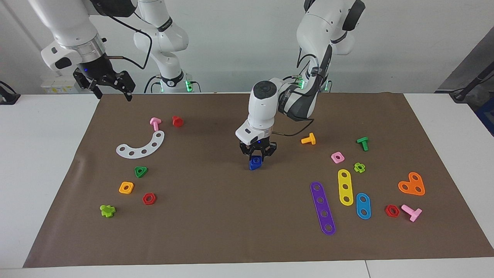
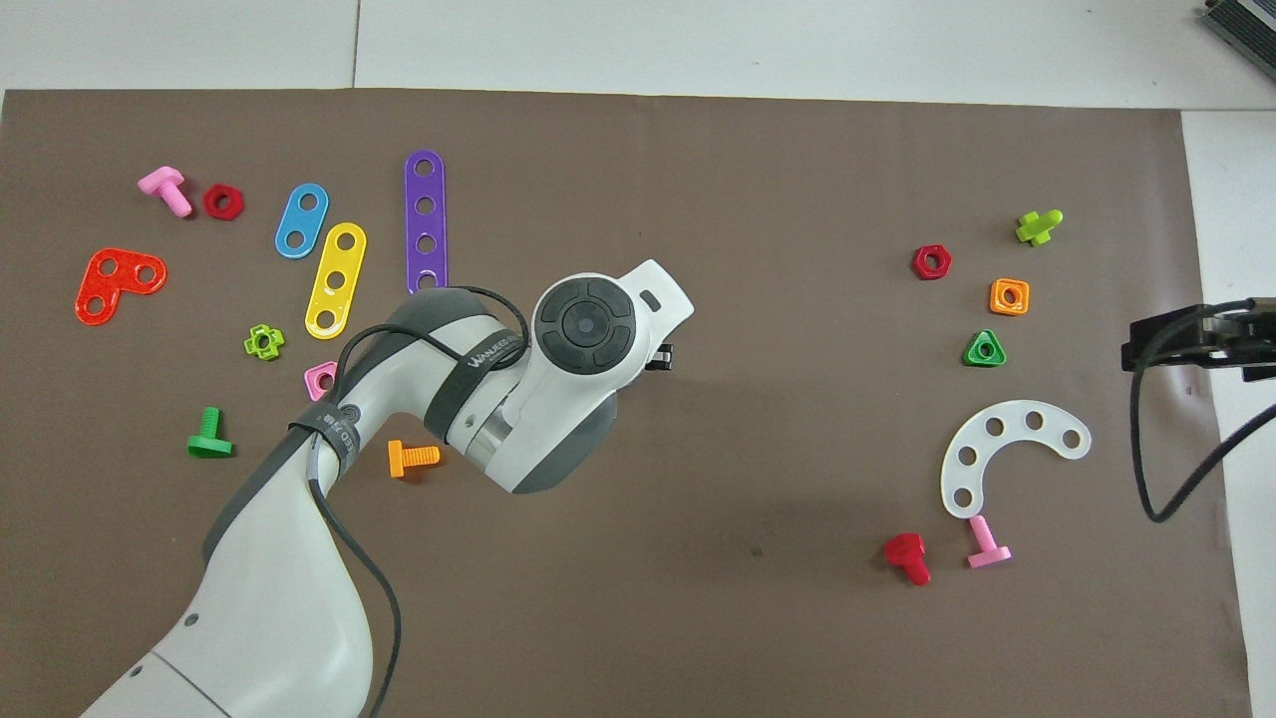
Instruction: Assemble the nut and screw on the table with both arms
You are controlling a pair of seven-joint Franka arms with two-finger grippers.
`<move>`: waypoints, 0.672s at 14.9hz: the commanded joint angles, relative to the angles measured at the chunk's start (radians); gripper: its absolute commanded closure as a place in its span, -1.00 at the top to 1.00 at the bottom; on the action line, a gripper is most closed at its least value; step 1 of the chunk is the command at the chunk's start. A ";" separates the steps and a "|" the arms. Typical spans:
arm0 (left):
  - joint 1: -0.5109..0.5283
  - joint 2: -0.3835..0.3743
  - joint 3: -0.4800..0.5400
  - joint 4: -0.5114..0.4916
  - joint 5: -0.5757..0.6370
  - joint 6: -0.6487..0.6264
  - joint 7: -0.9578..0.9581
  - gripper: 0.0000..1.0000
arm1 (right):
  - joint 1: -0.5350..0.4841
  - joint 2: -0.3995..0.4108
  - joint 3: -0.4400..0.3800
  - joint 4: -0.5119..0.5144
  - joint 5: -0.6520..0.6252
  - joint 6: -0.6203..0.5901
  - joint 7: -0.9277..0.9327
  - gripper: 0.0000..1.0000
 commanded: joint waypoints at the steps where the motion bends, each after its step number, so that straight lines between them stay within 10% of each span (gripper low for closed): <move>1: -0.005 -0.023 0.008 -0.013 -0.013 -0.026 -0.022 -1.00 | -0.015 -0.005 0.005 -0.002 0.007 -0.007 -0.032 1.00; 10: -0.010 -0.026 0.005 -0.034 -0.013 0.012 -0.059 -1.00 | -0.016 -0.005 0.004 -0.004 0.007 -0.007 -0.032 1.00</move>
